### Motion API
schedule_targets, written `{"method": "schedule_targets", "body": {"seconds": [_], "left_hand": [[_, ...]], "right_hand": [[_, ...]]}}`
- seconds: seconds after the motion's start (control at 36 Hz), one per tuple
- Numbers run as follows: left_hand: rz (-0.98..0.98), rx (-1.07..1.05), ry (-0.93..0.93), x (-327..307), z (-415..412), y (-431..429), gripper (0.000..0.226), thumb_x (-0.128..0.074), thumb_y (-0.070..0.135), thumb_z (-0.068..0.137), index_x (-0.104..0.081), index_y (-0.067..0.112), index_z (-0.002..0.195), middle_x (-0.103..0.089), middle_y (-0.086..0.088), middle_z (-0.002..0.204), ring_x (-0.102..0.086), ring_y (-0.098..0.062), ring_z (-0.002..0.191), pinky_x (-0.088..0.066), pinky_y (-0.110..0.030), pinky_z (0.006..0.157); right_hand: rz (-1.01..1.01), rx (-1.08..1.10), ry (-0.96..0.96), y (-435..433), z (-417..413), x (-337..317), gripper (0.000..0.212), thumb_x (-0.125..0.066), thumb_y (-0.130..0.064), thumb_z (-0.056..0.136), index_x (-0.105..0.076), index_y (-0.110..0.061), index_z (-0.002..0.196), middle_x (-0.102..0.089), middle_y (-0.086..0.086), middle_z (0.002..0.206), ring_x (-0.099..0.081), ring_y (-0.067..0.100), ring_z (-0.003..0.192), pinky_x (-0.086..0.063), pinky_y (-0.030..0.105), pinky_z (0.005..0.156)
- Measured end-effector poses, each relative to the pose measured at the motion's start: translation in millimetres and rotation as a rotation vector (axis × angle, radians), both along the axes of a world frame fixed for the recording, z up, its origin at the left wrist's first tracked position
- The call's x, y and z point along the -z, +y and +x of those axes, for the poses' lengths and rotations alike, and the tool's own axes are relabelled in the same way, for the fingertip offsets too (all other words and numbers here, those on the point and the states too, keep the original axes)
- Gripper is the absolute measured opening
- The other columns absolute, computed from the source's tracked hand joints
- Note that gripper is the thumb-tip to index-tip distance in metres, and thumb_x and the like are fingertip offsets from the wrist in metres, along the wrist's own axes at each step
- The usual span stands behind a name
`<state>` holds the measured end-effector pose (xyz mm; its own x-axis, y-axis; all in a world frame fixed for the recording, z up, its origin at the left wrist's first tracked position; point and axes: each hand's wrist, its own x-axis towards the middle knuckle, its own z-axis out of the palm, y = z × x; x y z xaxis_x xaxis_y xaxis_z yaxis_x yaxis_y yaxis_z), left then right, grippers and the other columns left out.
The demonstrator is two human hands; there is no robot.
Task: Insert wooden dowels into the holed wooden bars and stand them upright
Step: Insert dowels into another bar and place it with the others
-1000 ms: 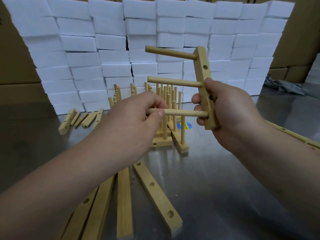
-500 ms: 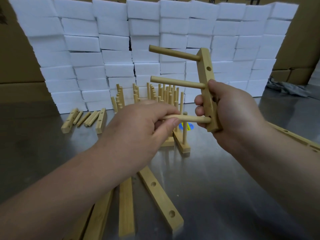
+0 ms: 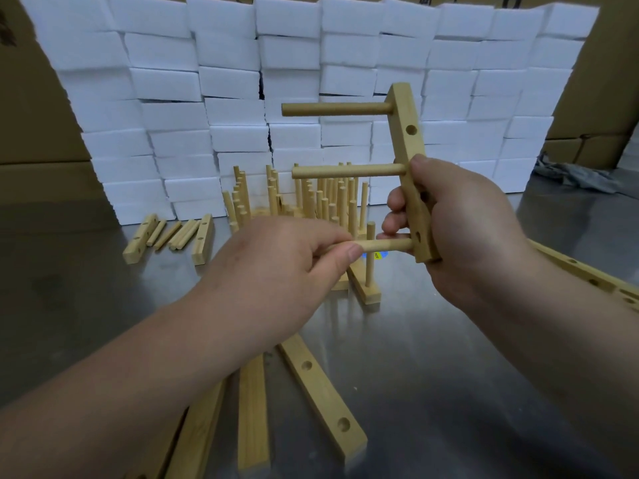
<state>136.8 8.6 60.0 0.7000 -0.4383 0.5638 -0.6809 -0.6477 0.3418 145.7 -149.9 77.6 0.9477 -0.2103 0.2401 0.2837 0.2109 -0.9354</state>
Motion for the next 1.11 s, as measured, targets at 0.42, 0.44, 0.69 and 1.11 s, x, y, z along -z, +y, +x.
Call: {"method": "schedule_targets", "body": {"seconds": [0.42, 0.44, 0.69, 1.11], "left_hand": [[-0.027, 0.054, -0.061, -6, -5, -1, 0.033, -0.044, 0.042, 0.085, -0.07, 0.022, 0.082, -0.056, 0.005, 0.057, -0.052, -0.014, 0.065, -0.045, -0.04, 0.05], [-0.017, 0.054, -0.068, -6, -6, -1, 0.033, -0.043, 0.042, 0.085, -0.07, 0.022, 0.081, -0.056, 0.005, 0.056, -0.051, -0.014, 0.065, -0.045, -0.04, 0.05], [0.085, 0.05, -0.18, -8, -10, -2, 0.038, -0.041, 0.04, 0.089, -0.071, 0.018, 0.082, -0.056, 0.007, 0.056, -0.049, -0.009, 0.053, -0.044, -0.036, 0.045], [-0.034, 0.09, -0.063, -1, -5, -4, 0.027, -0.047, 0.033, 0.086, -0.071, 0.021, 0.085, -0.058, 0.005, 0.061, -0.052, -0.01, 0.07, -0.042, -0.027, 0.06]], "right_hand": [[0.144, -0.025, 0.091, -2, 1, -2, 0.022, -0.043, -0.025, 0.097, -0.052, -0.013, 0.081, -0.05, -0.002, 0.045, -0.046, 0.014, 0.035, -0.046, 0.021, 0.04], [0.142, -0.024, 0.085, -3, 1, -2, 0.023, -0.043, -0.025, 0.097, -0.052, -0.012, 0.08, -0.05, -0.002, 0.045, -0.045, 0.014, 0.035, -0.045, 0.02, 0.04], [0.107, -0.018, 0.065, -1, 1, -1, 0.024, -0.043, -0.025, 0.097, -0.052, -0.012, 0.079, -0.051, -0.002, 0.046, -0.046, 0.014, 0.036, -0.045, 0.019, 0.041], [-0.02, -0.047, -0.023, 4, -4, 3, 0.025, -0.038, -0.024, 0.098, -0.052, -0.012, 0.081, -0.049, -0.002, 0.051, -0.044, 0.015, 0.04, -0.041, 0.021, 0.04]]}}
